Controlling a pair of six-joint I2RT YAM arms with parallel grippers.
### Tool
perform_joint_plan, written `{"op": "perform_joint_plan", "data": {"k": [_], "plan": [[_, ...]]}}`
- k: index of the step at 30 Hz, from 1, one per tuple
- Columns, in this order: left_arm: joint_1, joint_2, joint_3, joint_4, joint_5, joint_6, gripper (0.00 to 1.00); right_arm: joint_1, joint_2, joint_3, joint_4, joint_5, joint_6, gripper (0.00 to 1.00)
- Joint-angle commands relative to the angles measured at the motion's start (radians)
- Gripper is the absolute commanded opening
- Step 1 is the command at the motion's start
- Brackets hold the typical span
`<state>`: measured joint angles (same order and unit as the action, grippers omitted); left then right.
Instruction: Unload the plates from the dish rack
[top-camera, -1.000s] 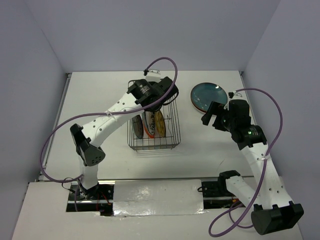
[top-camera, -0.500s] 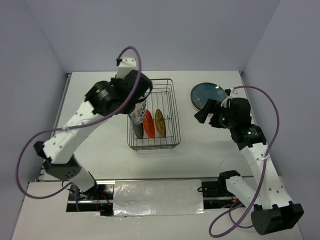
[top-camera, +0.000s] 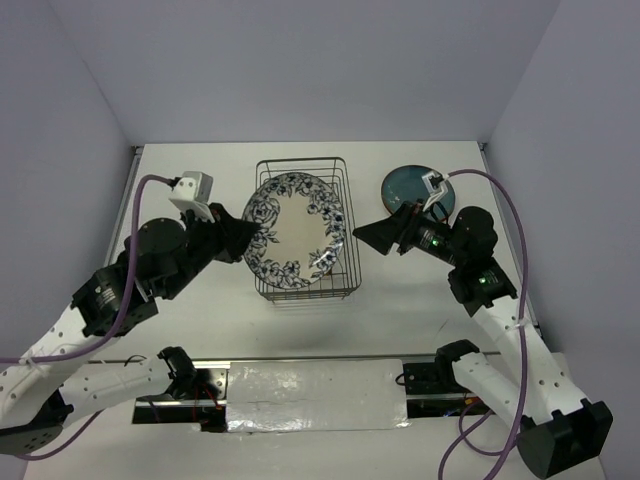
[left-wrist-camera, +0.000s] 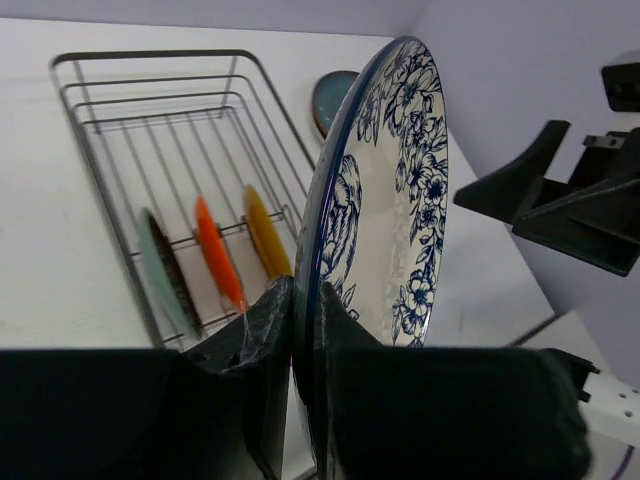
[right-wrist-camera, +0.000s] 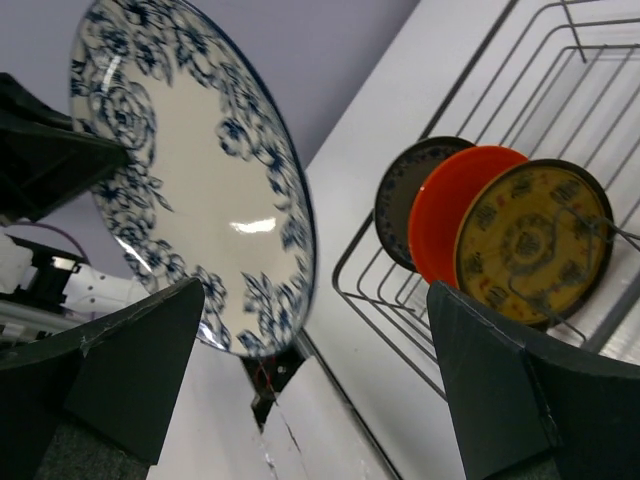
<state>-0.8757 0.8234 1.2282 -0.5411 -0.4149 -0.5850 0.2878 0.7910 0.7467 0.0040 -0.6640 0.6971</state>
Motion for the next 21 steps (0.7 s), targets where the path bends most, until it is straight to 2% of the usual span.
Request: {"op": "perform_joint_plan", "data": {"k": [1,4,7,8,10,13,14,15,17,18,20,21], "plan": [[0.0,-0.023,-0.022,0.4,0.139,-0.078,0.0,0.033,0.007,0.034,0.126,0.001,0.047,1.0],[0.0,-0.018,-0.042,0.437,0.192,-0.101,0.0,0.059,0.023,0.028,0.157,-0.005,0.061,0.99],[0.0,-0.01,-0.056,0.455,0.215,-0.121,0.0,0.076,0.034,0.019,0.168,0.001,0.056,0.91],[0.0,-0.013,-0.061,0.473,0.218,-0.125,0.0,0.076,0.037,0.016,0.166,0.001,0.051,0.76],[0.0,-0.015,-0.07,0.477,0.211,-0.13,0.0,0.076,0.034,0.005,0.163,0.003,0.045,0.63],[0.001,-0.017,-0.082,0.475,0.186,-0.134,0.04,0.076,0.019,-0.006,0.148,0.015,0.025,0.5],[0.0,-0.015,-0.085,0.474,0.173,-0.137,0.07,0.076,0.014,-0.004,0.127,0.026,0.01,0.24],[0.001,-0.015,-0.088,0.471,0.163,-0.141,0.1,0.076,0.011,-0.001,0.111,0.043,0.005,0.02],[0.003,-0.003,-0.082,0.44,0.124,-0.147,0.25,0.076,-0.007,-0.003,0.08,0.079,-0.002,0.0],[0.003,0.005,-0.075,0.426,0.108,-0.147,0.44,0.076,-0.013,-0.003,0.076,0.084,-0.004,0.0],[0.004,0.02,-0.065,0.373,0.055,-0.151,0.73,0.074,-0.015,0.003,0.053,0.119,-0.001,0.0],[0.006,0.026,-0.053,0.348,0.032,-0.154,0.92,0.073,-0.015,0.008,0.041,0.135,-0.001,0.0]]}}
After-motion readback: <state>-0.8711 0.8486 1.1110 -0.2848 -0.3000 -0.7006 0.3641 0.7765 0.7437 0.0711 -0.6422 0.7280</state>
